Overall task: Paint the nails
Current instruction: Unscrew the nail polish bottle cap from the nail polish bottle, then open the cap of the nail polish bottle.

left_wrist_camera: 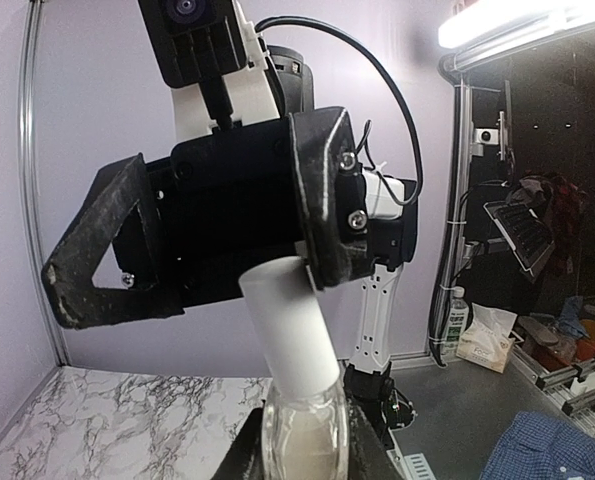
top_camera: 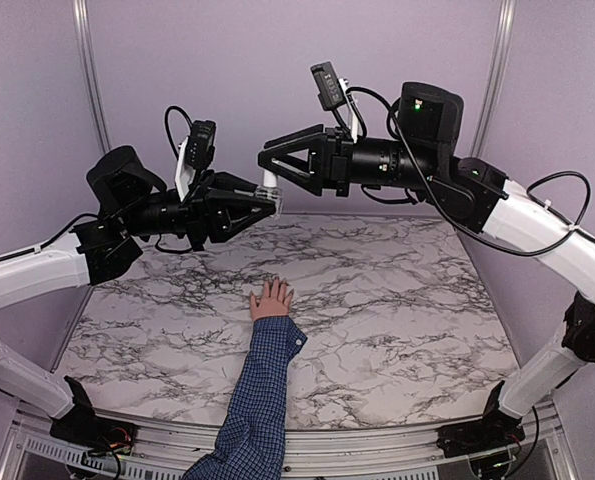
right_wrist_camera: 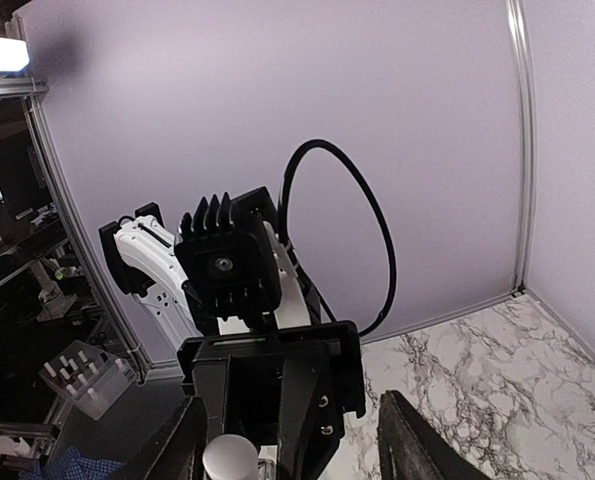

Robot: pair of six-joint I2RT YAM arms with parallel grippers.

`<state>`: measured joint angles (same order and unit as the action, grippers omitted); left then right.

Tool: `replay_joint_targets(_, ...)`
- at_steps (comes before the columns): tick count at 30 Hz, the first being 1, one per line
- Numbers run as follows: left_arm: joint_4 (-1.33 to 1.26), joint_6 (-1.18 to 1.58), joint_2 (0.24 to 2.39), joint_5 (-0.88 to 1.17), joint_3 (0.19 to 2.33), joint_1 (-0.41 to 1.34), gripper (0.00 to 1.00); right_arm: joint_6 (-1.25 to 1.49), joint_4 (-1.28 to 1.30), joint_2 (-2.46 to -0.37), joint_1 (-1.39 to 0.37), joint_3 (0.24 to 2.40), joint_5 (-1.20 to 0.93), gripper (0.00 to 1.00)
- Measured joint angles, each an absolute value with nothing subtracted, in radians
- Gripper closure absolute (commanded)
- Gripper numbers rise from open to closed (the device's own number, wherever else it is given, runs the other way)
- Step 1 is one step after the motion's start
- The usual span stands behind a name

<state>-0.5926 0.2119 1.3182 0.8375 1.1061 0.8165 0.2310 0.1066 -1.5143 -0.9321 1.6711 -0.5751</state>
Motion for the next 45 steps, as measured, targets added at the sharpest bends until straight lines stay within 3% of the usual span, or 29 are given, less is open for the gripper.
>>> replay_joint_targets(5, -0.593, 0.195, 1.318, 0.839, 1.08, 0.813, 1.0, 0.237, 0.12, -1.514, -0.927, 1.671, -0.593, 0.34)
replay_joint_targets(17, -0.578, 0.163, 1.318, 0.846, 1.045, 0.797, 1.0, 0.236, 0.256, -1.53, -0.926, 1.691, -0.65, 0.35)
replay_joint_targets(25, -0.576, 0.15, 1.318, 0.859, 1.045, 0.79, 1.0, 0.236, 0.344, -1.556, -0.926, 1.713, -0.668, 0.48)
replay_joint_targets(31, -0.574, 0.148, 1.318, 0.864, 1.038, 0.777, 1.0, 0.239, 0.352, -1.556, -0.926, 1.716, -0.687, 0.51)
replay_joint_targets(45, -0.57, 0.145, 1.319, 0.874, 1.025, 0.764, 1.0, 0.243, 0.353, -1.557, -0.916, 1.72, -0.707, 0.78)
